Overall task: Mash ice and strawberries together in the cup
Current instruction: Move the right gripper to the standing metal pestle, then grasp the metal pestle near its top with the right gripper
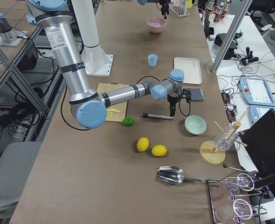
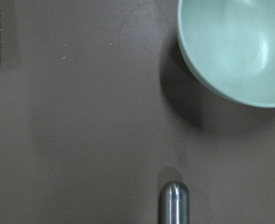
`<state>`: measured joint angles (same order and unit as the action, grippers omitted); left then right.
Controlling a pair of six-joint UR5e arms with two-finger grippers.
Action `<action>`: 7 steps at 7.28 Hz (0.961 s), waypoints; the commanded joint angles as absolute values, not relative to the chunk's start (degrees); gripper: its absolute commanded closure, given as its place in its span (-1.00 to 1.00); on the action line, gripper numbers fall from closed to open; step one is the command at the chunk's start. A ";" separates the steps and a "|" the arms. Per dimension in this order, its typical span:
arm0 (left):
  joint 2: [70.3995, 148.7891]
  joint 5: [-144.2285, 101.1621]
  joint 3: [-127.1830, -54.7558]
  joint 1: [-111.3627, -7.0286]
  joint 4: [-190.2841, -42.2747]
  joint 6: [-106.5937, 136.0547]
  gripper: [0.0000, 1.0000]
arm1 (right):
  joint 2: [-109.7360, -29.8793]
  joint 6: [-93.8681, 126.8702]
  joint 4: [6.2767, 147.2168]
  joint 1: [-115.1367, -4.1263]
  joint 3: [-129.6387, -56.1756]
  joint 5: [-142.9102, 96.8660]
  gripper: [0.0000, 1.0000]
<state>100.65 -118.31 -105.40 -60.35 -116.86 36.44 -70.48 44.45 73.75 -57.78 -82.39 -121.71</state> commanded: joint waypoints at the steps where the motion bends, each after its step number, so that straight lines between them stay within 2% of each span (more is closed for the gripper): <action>1: 101.51 -118.21 -105.29 -60.38 -117.33 36.30 -0.96 | -70.57 44.47 72.25 -57.83 -79.89 -124.17 -1.00; 7: 102.30 -118.21 -105.38 -60.47 -117.25 36.12 -0.96 | -71.63 44.30 72.16 -56.43 -79.10 -124.54 -1.00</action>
<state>102.31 -118.21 -105.26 -60.41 -117.25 36.19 -71.59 44.33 72.18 -56.95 -79.37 -124.54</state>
